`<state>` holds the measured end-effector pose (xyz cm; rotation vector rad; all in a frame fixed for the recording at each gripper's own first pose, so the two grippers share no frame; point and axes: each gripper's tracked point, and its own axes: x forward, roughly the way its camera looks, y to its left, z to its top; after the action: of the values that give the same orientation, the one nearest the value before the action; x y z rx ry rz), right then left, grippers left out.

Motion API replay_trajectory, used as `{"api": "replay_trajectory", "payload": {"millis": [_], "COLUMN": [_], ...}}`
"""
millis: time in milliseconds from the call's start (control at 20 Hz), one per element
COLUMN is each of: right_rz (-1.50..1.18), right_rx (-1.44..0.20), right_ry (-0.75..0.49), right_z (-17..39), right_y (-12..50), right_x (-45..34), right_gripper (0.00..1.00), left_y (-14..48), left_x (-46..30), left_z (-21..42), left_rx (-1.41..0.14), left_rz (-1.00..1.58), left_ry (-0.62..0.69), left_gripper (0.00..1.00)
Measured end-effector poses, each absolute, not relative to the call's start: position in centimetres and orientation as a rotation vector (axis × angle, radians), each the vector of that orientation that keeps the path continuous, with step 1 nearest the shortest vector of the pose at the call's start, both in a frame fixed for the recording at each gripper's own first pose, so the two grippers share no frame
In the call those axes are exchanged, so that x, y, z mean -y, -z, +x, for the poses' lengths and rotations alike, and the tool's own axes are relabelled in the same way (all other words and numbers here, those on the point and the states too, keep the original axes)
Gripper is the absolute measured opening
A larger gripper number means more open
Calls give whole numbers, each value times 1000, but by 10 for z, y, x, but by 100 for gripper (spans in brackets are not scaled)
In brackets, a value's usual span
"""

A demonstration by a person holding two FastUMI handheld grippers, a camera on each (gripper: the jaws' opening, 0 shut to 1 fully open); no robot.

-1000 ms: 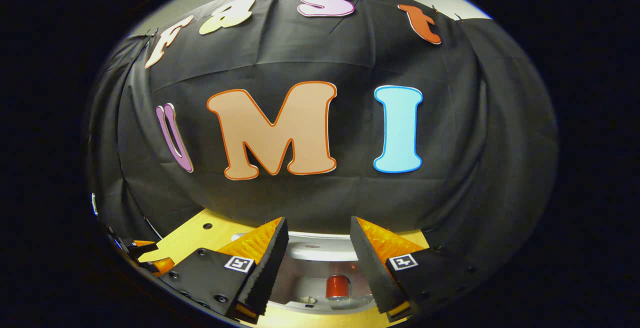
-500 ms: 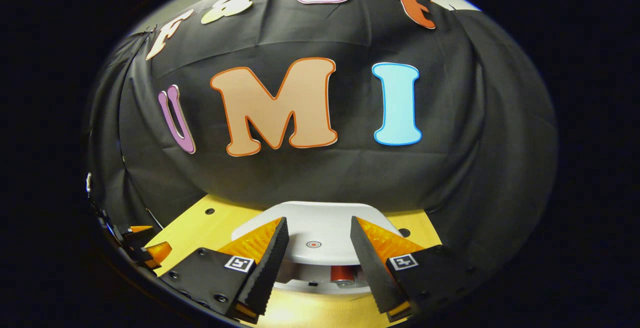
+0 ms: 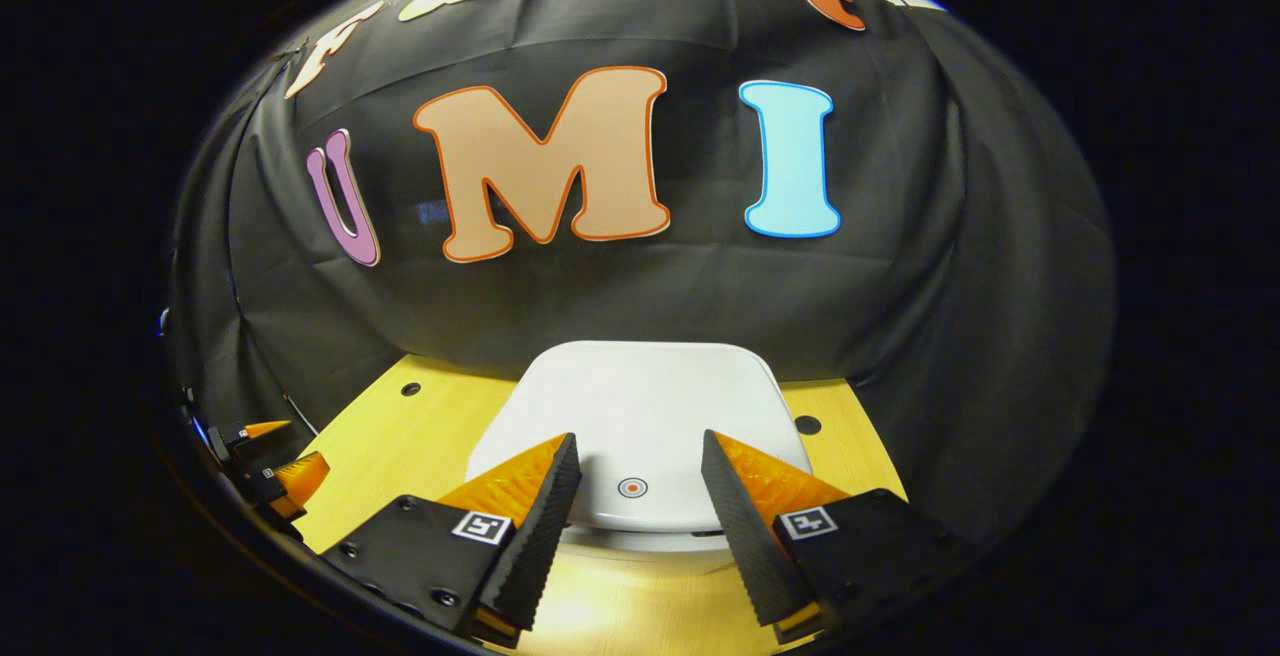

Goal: Press the lid of the desktop garbage bin to open it, pick up the crumpled paper on the desktop and throw it into the bin, then pick up the pop can on the desktop and drop it into the bin, and finally close the garbage bin lid.

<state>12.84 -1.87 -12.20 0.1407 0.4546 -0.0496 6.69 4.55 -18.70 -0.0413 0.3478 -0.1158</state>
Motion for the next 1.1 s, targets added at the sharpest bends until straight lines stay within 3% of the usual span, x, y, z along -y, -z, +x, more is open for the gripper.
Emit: {"api": "replay_trajectory", "payload": {"millis": [400, 750, 800, 850, 1050, 1100], "right_rz": [148, 123, 119, 118, 144, 155], "right_rx": [-437, -420, -418, -420, -419, -410], "right_ry": [80, 107, 109, 109, 112, 114], "right_z": [123, 120, 120, 119, 117, 116], "right_y": [131, 135, 134, 135, 139, 139], "right_x": [14, 12, 12, 11, 11, 10], "right_gripper": [82, 78, 82, 79, 82, 79], "left_y": [188, 186, 185, 184, 182, 180], "left_x": [-44, -39, -39, -38, -38, -38], "left_z": [64, 62, 61, 61, 60, 60], "left_rx": [-356, -358, -355, -352, -346, -343], "left_rz": [-39, -31, -28, -26, -18, -17], "left_ry": [114, 130, 132, 134, 137, 140], "left_gripper": [91, 91, 91, 91, 91, 91]}}
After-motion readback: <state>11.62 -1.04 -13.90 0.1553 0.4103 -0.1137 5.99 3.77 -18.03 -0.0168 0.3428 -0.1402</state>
